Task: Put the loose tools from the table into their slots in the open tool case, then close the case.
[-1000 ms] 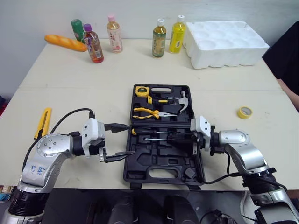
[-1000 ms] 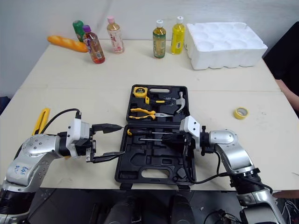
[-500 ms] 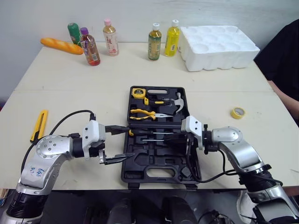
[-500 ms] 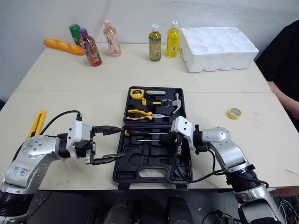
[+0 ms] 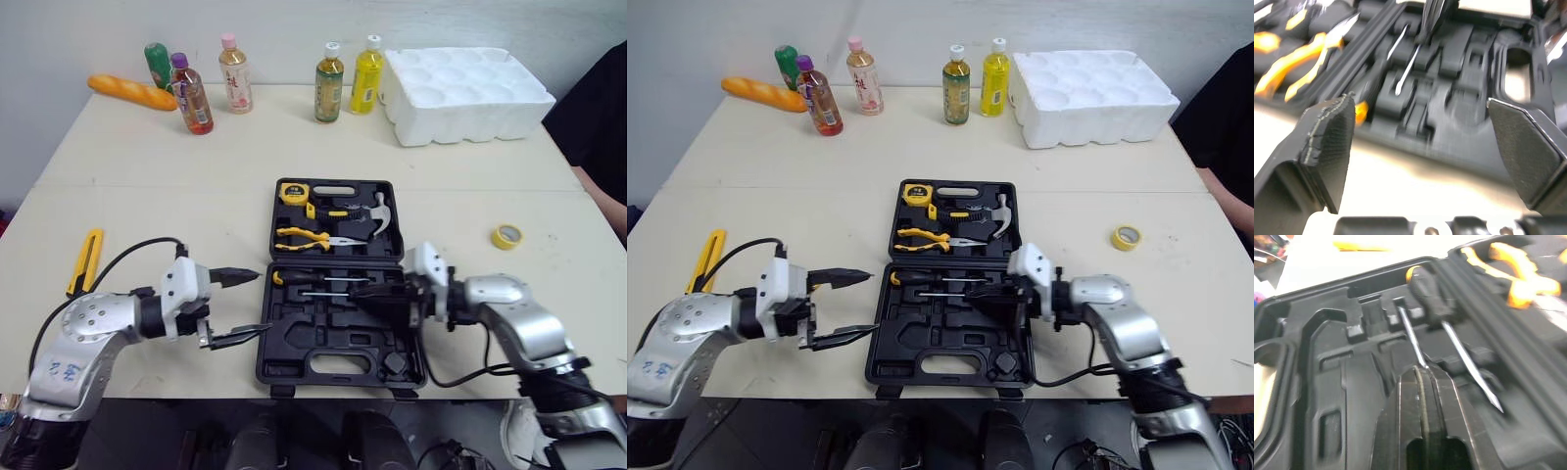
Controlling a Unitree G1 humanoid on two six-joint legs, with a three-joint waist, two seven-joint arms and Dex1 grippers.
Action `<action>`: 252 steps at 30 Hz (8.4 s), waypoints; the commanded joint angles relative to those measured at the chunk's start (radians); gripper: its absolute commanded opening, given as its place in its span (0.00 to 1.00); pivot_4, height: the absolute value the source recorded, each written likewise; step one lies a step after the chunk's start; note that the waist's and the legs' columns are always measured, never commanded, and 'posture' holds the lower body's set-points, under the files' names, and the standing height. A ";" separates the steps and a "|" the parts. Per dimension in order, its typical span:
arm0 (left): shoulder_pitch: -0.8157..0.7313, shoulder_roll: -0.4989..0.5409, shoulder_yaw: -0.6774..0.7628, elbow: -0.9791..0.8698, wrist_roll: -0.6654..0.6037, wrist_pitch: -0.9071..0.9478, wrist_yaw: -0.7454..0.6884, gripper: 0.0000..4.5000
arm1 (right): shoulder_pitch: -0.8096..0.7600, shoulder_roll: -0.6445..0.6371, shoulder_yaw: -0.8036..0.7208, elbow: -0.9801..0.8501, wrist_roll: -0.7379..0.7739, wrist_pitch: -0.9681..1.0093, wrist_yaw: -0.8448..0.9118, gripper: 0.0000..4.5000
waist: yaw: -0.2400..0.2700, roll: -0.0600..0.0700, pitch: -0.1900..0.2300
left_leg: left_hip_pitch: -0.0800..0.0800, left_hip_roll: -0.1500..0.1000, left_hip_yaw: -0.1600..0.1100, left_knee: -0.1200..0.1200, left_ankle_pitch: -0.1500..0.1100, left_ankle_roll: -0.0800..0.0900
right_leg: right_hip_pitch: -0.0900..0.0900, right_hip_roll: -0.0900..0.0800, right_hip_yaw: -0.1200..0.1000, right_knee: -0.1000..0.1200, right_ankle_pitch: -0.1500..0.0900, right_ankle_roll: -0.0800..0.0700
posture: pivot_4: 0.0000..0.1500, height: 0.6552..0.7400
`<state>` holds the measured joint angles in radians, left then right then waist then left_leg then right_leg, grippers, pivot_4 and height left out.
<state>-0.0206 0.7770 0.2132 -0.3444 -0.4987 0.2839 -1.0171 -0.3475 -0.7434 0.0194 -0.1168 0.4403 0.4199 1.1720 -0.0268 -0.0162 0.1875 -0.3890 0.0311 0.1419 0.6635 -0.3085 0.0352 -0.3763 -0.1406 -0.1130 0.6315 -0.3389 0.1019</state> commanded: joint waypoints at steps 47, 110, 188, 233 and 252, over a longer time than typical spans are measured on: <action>0.348 0.040 0.718 0.723 0.013 -0.340 0.156 1.00 | 0.316 -0.161 -0.631 0.872 0.018 -0.704 -0.104 0.99 | -0.032 -0.001 0.000 | 0.010 -0.002 0.006 -0.014 -0.003 -0.007 | 0.001 -0.004 0.004 -0.005 0.001 0.001 | 1.00 1.00; 0.154 0.110 0.061 0.195 0.147 0.262 0.125 0.11 | 0.166 0.014 -0.132 -0.162 0.191 -0.298 0.098 1.00 | 0.014 0.001 0.000 | 0.010 -0.003 0.006 -0.013 0.000 -0.001 | 0.002 -0.004 0.003 -0.004 0.000 0.000 | 1.00 1.00; -0.681 -0.030 -0.740 -0.012 0.508 0.456 -0.079 0.11 | 0.410 -0.031 -0.293 -0.201 0.144 -0.369 0.061 1.00 | 0.028 -0.001 0.001 | 0.002 0.000 0.004 0.004 0.001 0.001 | 0.001 0.009 0.004 0.005 0.001 0.001 | 1.00 1.00; -0.410 -0.226 -0.389 0.283 0.226 -0.254 -0.191 0.00 | 0.376 -0.015 -0.270 -0.148 0.122 -0.404 0.044 1.00 | 0.028 -0.001 0.001 | 0.002 -0.001 0.004 0.006 0.001 0.001 | 0.001 0.009 0.003 0.006 0.001 0.001 | 1.00 1.00; -0.405 -0.271 -0.470 0.339 0.354 -0.265 -0.080 0.00 | 0.367 -0.011 -0.253 -0.136 0.119 -0.412 0.047 1.00 | 0.026 -0.001 0.001 | 0.002 0.000 0.004 0.006 0.001 0.001 | 0.001 0.008 0.003 0.006 0.001 0.001 | 1.00 1.00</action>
<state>-0.4214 0.5089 -0.2529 0.0032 -0.1535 0.0156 -1.1083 0.0213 -0.7594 -0.2218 -0.2403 0.5505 0.0226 1.2167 -0.0003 -0.0172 0.1883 -0.3867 0.0309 0.1457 0.6692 -0.3074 0.0366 -0.3752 -0.1327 -0.1100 0.6372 -0.3382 0.1029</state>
